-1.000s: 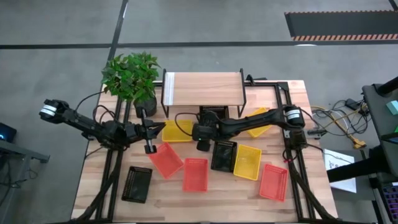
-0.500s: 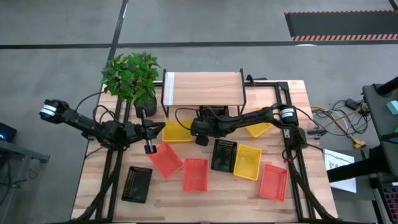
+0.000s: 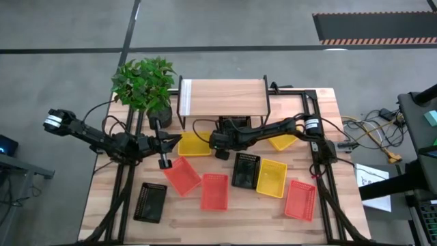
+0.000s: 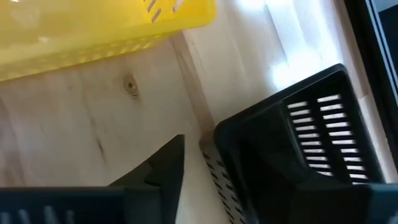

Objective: Stack baskets on shelf by color
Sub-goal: Put the top right black bin on the shelf

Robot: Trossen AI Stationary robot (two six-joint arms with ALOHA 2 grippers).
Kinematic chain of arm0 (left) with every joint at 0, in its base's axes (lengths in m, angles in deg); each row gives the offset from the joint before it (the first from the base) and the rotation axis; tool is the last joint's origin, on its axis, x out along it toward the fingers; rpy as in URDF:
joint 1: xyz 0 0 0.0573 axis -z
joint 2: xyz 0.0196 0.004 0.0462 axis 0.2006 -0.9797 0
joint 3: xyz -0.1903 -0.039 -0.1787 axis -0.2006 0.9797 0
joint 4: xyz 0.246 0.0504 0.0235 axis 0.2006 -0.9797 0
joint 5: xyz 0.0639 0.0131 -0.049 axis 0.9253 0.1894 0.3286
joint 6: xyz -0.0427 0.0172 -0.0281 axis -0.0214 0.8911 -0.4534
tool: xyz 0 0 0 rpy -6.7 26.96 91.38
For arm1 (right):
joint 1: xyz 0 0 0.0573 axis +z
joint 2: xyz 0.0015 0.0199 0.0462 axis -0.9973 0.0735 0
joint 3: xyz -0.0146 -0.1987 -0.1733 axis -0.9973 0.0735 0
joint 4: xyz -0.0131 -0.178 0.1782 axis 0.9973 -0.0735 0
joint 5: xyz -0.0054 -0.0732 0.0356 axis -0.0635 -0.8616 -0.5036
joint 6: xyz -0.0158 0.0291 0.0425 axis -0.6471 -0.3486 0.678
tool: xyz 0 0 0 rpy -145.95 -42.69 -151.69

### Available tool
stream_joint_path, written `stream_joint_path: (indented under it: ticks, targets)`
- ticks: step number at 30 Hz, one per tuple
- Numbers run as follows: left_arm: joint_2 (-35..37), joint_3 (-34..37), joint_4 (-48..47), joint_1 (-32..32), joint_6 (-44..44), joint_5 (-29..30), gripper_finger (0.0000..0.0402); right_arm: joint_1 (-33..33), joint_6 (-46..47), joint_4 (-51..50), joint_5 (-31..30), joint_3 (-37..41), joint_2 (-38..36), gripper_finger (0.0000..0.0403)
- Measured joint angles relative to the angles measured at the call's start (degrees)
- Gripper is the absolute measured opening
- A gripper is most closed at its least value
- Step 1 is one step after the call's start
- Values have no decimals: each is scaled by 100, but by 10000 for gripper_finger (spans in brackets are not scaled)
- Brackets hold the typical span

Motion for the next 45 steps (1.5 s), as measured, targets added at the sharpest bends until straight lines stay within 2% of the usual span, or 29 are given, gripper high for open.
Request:
stream_joint_path:
  ticks: [10, 17, 21, 25, 30, 33, 41, 45]
  targets:
    - [0, 0, 0, 0, 0, 0, 10, 51, -15, -142, 161, 0, -82, 15]
    - [0, -2, 0, 0, 0, 6, 10, 184, -62, -699, 358, 0, -420, 9]
    - [0, -2, 1, 0, 0, 20, 10, 314, -478, -1013, 578, 2, -738, 9]
    - [-2, -7, 7, 0, 0, 20, 10, 479, -1034, -1409, 1122, -48, -1136, 9]
    - [-2, -7, 2, 0, 0, 18, 10, 773, -2157, -1693, 1959, -63, -1782, 9]
    - [2, -7, 9, 0, 0, 17, 10, 1069, -2635, -1808, 2145, -63, -2186, 9]
    - [28, -50, 289, -2, 33, 17, 10, 2223, -4232, -2012, 2153, -63, -3107, 9]
    - [63, -52, 479, -2, 33, 17, 10, 2782, -4303, -2001, 2131, -63, -3345, 9]
